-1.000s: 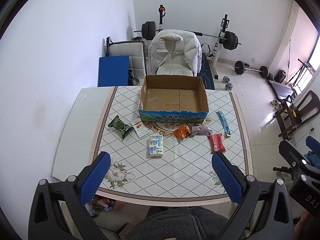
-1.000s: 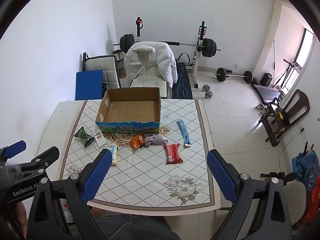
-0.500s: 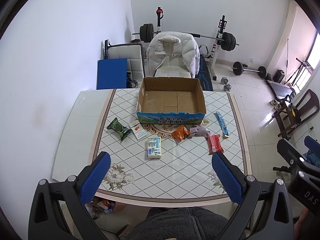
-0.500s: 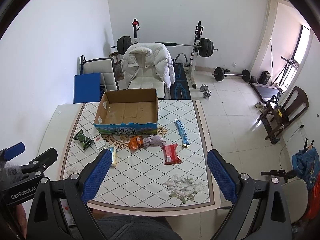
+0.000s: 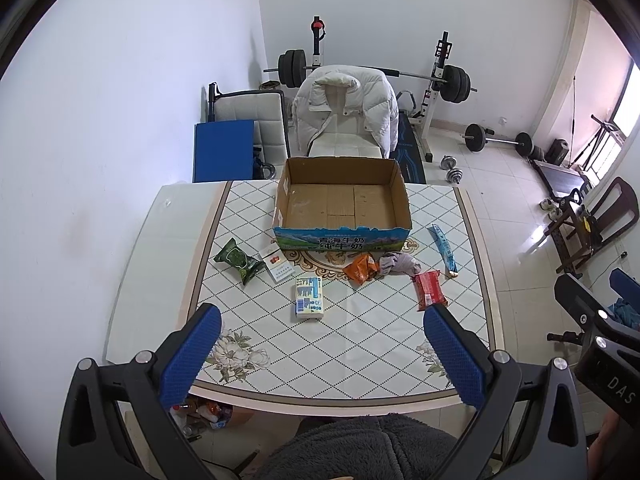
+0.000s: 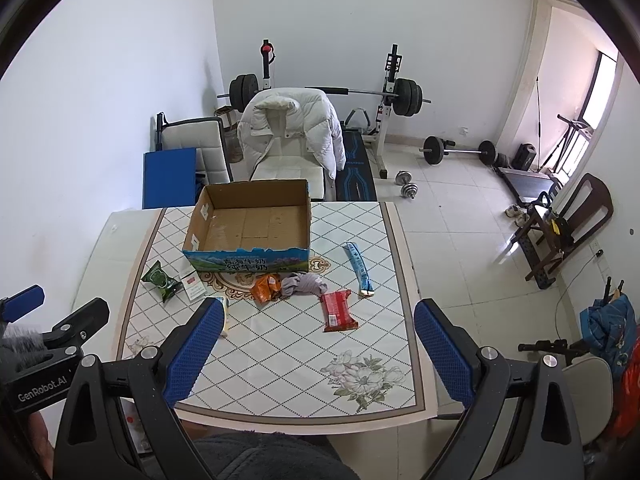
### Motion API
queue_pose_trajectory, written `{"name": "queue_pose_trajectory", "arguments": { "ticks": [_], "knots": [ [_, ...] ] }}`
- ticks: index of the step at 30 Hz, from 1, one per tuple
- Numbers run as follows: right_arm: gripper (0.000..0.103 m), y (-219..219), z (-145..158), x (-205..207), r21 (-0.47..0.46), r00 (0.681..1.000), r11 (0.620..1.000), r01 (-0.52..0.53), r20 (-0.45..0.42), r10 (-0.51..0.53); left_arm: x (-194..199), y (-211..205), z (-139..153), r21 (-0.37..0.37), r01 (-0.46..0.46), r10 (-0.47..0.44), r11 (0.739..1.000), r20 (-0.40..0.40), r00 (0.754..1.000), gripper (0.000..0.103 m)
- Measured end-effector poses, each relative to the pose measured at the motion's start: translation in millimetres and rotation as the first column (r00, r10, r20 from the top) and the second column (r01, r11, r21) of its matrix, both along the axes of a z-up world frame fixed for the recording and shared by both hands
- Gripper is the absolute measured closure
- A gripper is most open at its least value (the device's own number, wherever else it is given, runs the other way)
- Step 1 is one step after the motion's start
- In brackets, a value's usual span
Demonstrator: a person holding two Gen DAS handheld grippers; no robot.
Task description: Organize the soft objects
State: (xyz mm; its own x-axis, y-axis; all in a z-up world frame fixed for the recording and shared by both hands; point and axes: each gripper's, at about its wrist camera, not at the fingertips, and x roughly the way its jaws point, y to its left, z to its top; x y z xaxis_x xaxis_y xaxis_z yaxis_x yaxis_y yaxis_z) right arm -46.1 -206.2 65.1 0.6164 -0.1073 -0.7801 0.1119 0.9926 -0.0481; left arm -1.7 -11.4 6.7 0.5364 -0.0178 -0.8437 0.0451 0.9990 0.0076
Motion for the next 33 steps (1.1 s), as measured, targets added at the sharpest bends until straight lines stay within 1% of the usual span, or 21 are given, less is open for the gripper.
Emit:
{"name": "queue_pose_trajectory", "arguments": {
  "ticks": [12,33],
  "knots": [
    [0.005,-0.4,-0.9,1.3,0.001,1.0,1.0,0.007,0.004,-0.007,4.2,-4.2,6.9,0.006,0.005,-0.005,1.0,0.004,1.0,0.0],
    [0.005,-1.5,-1.9,3.3,0.004,1.0,1.0,0.008,0.001,-0.008,5.7,-2.7,2.8,0.0,0.002,-0.002,1.0,0.0,1.0,0.0]
  ]
}}
